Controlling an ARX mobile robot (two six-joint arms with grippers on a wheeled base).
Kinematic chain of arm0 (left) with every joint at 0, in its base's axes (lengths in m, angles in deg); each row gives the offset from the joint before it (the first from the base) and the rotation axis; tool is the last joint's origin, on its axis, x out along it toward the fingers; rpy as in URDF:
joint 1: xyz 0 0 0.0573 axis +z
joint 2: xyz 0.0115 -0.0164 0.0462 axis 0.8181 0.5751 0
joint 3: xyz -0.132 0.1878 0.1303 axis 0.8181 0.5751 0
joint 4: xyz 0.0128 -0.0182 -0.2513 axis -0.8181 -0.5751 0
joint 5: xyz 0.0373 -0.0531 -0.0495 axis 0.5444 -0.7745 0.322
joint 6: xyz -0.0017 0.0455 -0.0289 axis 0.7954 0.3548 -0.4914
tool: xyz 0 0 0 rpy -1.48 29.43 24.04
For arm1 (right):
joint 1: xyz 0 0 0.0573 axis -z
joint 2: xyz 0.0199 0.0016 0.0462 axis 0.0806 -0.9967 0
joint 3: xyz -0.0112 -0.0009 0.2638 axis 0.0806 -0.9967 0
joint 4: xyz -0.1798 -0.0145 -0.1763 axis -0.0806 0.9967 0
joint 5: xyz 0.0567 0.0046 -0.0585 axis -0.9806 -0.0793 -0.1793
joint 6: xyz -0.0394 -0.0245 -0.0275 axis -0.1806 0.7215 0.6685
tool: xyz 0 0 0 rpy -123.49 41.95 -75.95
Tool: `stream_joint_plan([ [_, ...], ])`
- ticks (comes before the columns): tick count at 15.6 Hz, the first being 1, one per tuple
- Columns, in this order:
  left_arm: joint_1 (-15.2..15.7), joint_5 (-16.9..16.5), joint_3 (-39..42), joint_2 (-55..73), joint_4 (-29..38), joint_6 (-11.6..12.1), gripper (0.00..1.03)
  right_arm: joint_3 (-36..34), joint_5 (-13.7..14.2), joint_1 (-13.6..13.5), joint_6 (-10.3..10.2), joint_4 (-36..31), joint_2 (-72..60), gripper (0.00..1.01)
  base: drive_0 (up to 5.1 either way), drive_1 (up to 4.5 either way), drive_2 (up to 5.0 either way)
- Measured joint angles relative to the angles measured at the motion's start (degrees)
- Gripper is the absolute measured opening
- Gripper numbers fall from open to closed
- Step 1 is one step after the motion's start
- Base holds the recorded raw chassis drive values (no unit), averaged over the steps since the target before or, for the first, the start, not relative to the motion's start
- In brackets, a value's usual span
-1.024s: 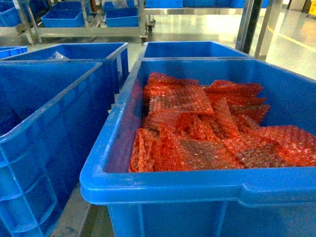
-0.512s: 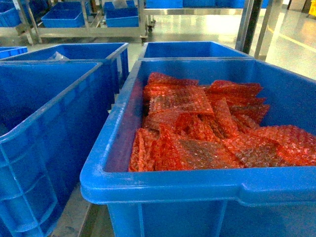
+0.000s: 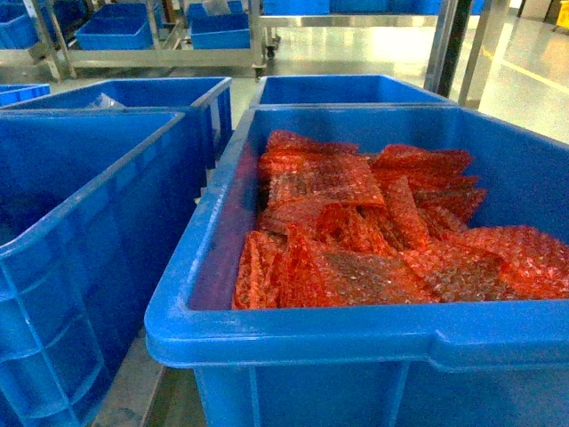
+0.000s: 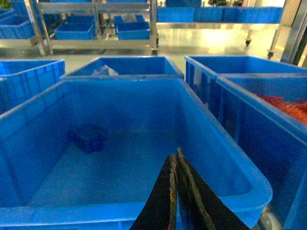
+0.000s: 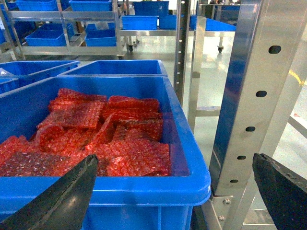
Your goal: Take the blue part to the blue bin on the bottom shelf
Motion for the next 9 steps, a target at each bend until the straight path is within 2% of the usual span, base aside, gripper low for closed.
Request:
stream_joint_plan([
  [1, 0.02, 0.00, 1.81, -0.31, 2.54, 0.00, 0.02, 0.00, 0.00, 0.00, 0.00, 0.00, 0.00, 0.98, 0.0, 0.00, 0.0],
  [9, 0.02, 0.00, 2.03, -17.14, -13.81, 0.02, 0.02, 0.00, 0.02, 0.00, 0.02, 0.00, 0.00, 0.98, 0.0, 0.00, 0.0],
])
